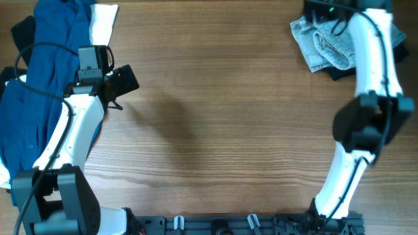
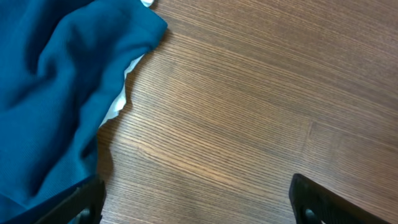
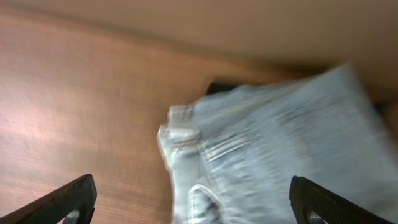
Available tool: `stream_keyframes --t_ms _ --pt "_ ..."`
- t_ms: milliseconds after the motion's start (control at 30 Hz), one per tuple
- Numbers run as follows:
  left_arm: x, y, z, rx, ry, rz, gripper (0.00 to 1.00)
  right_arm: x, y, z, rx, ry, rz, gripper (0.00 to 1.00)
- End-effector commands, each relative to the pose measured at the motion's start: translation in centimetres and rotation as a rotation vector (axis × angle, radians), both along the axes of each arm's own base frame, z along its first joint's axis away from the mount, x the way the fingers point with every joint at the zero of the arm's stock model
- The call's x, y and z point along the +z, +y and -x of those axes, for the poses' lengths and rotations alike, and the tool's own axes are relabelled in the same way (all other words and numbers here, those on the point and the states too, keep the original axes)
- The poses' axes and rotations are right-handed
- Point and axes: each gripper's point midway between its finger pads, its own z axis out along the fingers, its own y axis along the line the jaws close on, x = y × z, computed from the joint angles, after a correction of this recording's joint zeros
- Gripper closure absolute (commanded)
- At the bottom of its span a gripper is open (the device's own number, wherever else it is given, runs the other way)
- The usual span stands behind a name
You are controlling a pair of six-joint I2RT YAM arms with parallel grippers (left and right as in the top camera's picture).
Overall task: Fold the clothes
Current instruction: 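Carry the shorts with the right gripper to the top-right black garment, then release the shorts onto the black garment and withdraw the right gripper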
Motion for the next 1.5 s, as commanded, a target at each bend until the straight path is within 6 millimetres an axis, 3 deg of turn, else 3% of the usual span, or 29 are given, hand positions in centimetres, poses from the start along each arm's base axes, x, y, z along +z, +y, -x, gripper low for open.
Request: stream_keyframes --t_ms 0,133,233,333,400,433,500,567,600,700,800,867,900,1000,1067,1167,1467 --pt "-0.1 0.3 0.0 0.008 0.004 -0.012 0.00 4.5 -3.8 0.9 -0.075 -0.098 -0.021 0.00" --pt "-0.1 0.3 -0.1 0.008 -0.002 -0.013 0.00 -1.7 -11.3 1.2 -0.222 0.006 -0.056 0.00" --pt "0.2 0.4 -0.6 0.008 -0.023 -0.014 0.00 -9.8 -16.9 2.8 -0.355 0.147 -0.133 0.00" --pt "0.3 0.4 -0.7 0.008 -0.029 -0.014 0.00 -16.6 -19.0 4.6 -0.427 0.274 -0.203 0.00" --pt "0.3 0.4 -0.7 0.008 -0.029 -0.014 0.00 -20.5 -19.4 5.9 -0.465 0.354 -0.248 0.00" --pt "0.3 0.4 -0.7 0.008 -0.030 -0.014 0.00 -21.8 -19.1 6.3 -0.462 0.387 -0.265 0.00" --pt "0.3 0.4 -0.7 0.008 -0.030 -0.014 0.00 -22.2 -18.9 6.6 -0.461 0.404 -0.273 0.00" --pt "0.3 0.4 -0.7 0.008 -0.030 -0.014 0.00 -19.5 -18.9 6.3 -0.456 0.361 -0.269 0.00" --pt "0.3 0.4 -0.7 0.008 -0.030 -0.014 0.00 -16.5 -18.9 6.0 -0.445 0.315 -0.266 0.00" --pt "0.3 0.4 -0.7 0.008 -0.030 -0.014 0.00 -4.5 -18.1 6.3 -0.417 0.123 -0.237 0.00" --pt "0.3 0.4 -0.7 0.008 -0.030 -0.014 0.00 6.0 -16.6 8.8 -0.395 -0.044 -0.195 0.00" --pt "0.3 0.4 -0.7 0.008 -0.030 -0.014 0.00 12.3 -13.2 11.9 -0.321 -0.128 -0.231 0.00" --pt "0.3 0.4 -0.7 0.008 -0.030 -0.014 0.00 13.9 -11.3 12.7 -0.269 -0.149 -0.269 0.00" --pt "0.3 0.4 -0.7 0.008 -0.030 -0.014 0.00 19.7 -2.3 16.8 0.057 -0.216 -0.399 0.00" --pt "0.3 0.4 -0.7 0.008 -0.030 -0.014 0.00 21.9 0.7 19.7 0.078 -0.222 -0.452 0.00" --pt "0.3 0.4 -0.7 0.008 -0.030 -0.014 0.00 24.3 1.9 21.9 0.095 -0.278 -0.437 0.00" --pt "0.3 0.4 -0.7 0.008 -0.030 -0.014 0.00 23.9 1.6 21.6 0.096 -0.277 -0.400 0.00"
